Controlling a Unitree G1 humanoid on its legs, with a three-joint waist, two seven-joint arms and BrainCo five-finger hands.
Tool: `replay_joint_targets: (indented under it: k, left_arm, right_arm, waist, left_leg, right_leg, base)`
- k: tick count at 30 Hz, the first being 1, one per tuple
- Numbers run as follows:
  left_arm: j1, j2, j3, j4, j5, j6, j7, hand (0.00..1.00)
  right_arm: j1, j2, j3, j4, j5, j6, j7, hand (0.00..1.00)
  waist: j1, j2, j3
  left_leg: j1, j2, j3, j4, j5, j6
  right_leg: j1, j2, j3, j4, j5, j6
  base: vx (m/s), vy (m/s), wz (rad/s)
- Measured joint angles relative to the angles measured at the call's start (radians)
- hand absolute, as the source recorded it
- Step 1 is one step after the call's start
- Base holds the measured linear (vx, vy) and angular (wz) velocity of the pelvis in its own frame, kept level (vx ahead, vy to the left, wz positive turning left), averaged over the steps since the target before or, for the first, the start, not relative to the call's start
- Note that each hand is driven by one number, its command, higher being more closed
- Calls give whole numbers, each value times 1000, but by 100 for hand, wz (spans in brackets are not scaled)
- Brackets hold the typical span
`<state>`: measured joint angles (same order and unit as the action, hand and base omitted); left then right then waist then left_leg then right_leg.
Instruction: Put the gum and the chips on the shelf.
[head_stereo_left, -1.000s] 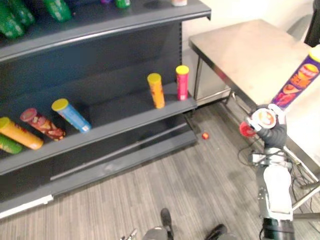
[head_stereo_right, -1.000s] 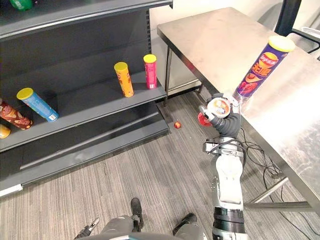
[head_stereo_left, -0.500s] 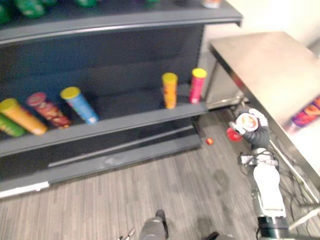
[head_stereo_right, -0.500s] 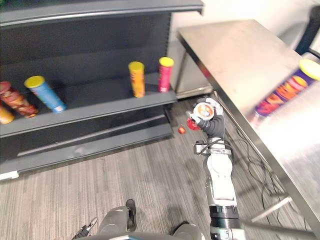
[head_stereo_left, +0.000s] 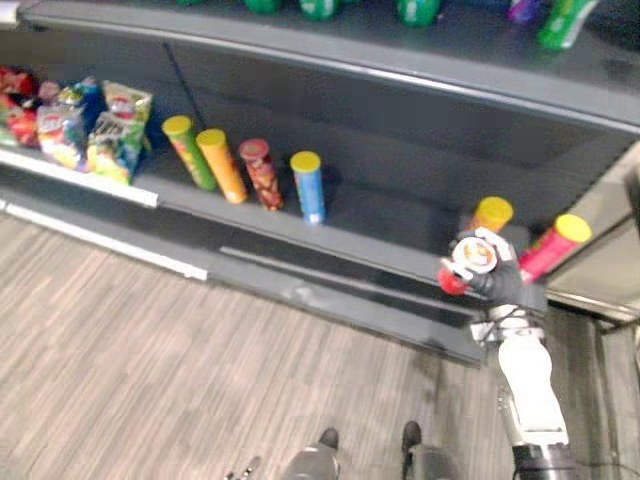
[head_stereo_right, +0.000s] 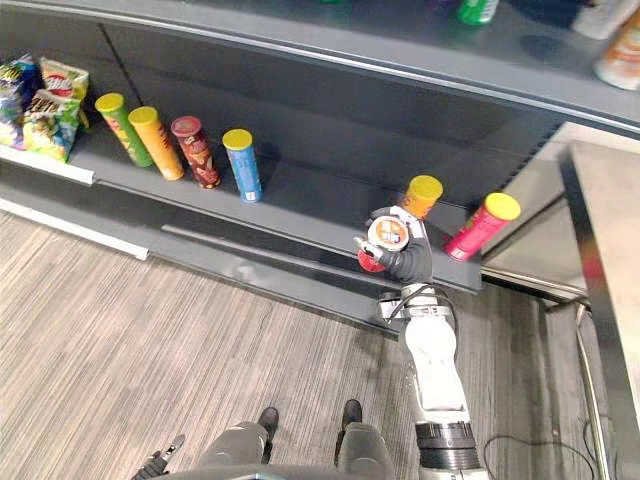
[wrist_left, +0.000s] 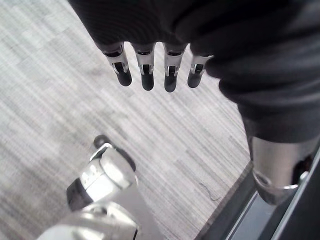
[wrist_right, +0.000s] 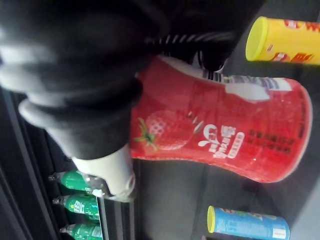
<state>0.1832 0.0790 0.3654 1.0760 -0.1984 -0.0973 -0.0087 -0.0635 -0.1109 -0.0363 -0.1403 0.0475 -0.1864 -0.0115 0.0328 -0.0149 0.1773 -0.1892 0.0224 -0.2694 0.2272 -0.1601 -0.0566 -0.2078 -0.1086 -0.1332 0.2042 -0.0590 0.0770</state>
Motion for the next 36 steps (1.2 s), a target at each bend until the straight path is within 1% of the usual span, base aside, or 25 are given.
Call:
replay_joint_targets:
  k: [1, 2, 3, 4, 5, 6, 7, 10, 13, 16, 20, 24, 27, 31, 36]
  left_arm:
    - [-4, -12, 0, 0, -15, 5, -3, 0]
    - [-7, -17, 0, 0, -19, 9, -4, 0]
    - [-10, -18, 4, -1, -19, 13, -5, 0]
    - [-14, -18, 4, 0, -17, 13, -5, 0]
    - [-14, -18, 4, 0, -17, 13, -5, 0]
    - [-13, -18, 4, 0, -14, 13, -3, 0]
    - [-13, -18, 4, 1, -11, 13, 2, 0]
    - [-13, -16, 4, -1, 26, 13, 8, 0]
    - [-13, -15, 4, -2, 29, 13, 11, 0]
    - [-14, -14, 1, -1, 65, 13, 13, 0]
    - [-13, -14, -6, -2, 72, 13, 15, 0]
    - [-12, -13, -10, -1, 95, 13, 15, 0]
    - [-13, -9, -18, 0, 100, 13, 15, 0]
    - [-15, -8, -26, 12, 106, 13, 14, 0]
    - [-12, -7, -26, 36, 106, 14, 14, 0]
  right_arm:
    - [9, 0, -21, 0, 1, 0, -1, 100]
    - [12, 0, -31, 1, 1, 0, -1, 100]
    - [14, -3, -49, 1, 4, 0, -4, 100]
    - [15, -5, -66, 1, 7, 0, -4, 100]
    - [17, -5, -71, 2, 9, 0, -4, 100]
    - [21, -4, -72, 4, 9, 0, -5, 100]
    - [30, -4, -69, 6, 9, 0, -6, 100]
    - [56, -2, -59, 9, 15, 0, -2, 100]
    - [58, -1, -44, 19, 39, -1, 0, 100]
    - [59, -1, -35, 59, 50, 0, 9, 100]
    - [53, -9, -33, 60, 83, 0, 17, 100]
    - [-5, -44, -9, 60, 87, 0, 17, 100]
    - [-50, -59, 20, 60, 87, 1, 19, 100]
    - [-121, -73, 27, 45, 89, 2, 19, 100]
    - [-222, -101, 53, -5, 91, 2, 20, 100]
  waist:
    - [-10, 2, 0]
    - [-13, 2, 0]
    - [-17, 5, -1]
    - [-19, 3, 0]
    - [-20, 4, -1]
    - [-22, 6, 0]
    - [-25, 7, -2]
    - [-25, 10, -6]
    - [-24, 14, -9]
    - [-25, 24, -21]
    - [-25, 37, -42]
    - [-24, 35, -44]
    - [-23, 29, -49]
    - [-15, 26, -52]
    - [-2, 13, -62]
  left_leg:
    - [1, 61, 76, -43, 31, -17]
    - [3, 76, 108, -59, 46, -22]
    - [11, 97, 179, -94, 72, -37]
    - [21, 101, 224, -123, 94, -37]
    - [22, 102, 244, -129, 100, -31]
    - [32, 106, 286, -143, 103, -22]
    - [40, 104, 313, -160, 113, -30]
    - [76, 82, 326, -193, 129, -28]
    - [86, 69, 353, -209, 133, -24]
    - [108, 68, 369, -229, 136, -27]
    - [131, 72, 375, -268, 151, -37]
    - [157, 76, 401, -291, 160, -36]
    - [163, 78, 416, -299, 163, -35]
    - [178, 77, 427, -321, 172, -32]
    - [189, 78, 448, -321, 173, -32]
  right_leg:
    - [14, 10, -51, -14, -5, -15]
    - [19, 10, -67, -16, -7, -19]
    - [26, 9, -92, -25, -8, -20]
    - [35, 3, -102, -40, -8, -20]
    - [41, -1, -106, -48, -7, -18]
    - [56, -7, -109, -65, -1, -9]
    - [74, -15, -113, -86, 7, 1]
    - [108, -30, -105, -136, 30, 19]
    - [113, -36, -83, -176, 56, 30]
    - [127, -34, -77, -196, 65, 33]
    - [127, -28, -71, -199, 65, 33]
    - [127, -23, -42, -199, 69, 33]
    - [124, -19, -25, -201, 76, 32]
    - [124, -16, -8, -206, 84, 31]
    - [127, -10, 16, -223, 99, 27]
  base:
    - [72, -226, 71]
    - [80, -197, 82]
    - [54, -91, 53]
    - [34, -17, 44]
    - [18, 37, 23]
    - [-1, 67, 16]
    - [-5, 83, 13]
    - [46, 115, 0]
    - [23, 61, -19]
    - [32, 11, -13]
    - [32, -19, -8]
    - [-8, -12, -17]
    - [-27, -3, -14]
    - [-22, -6, -11]
    - [-6, -7, -13]
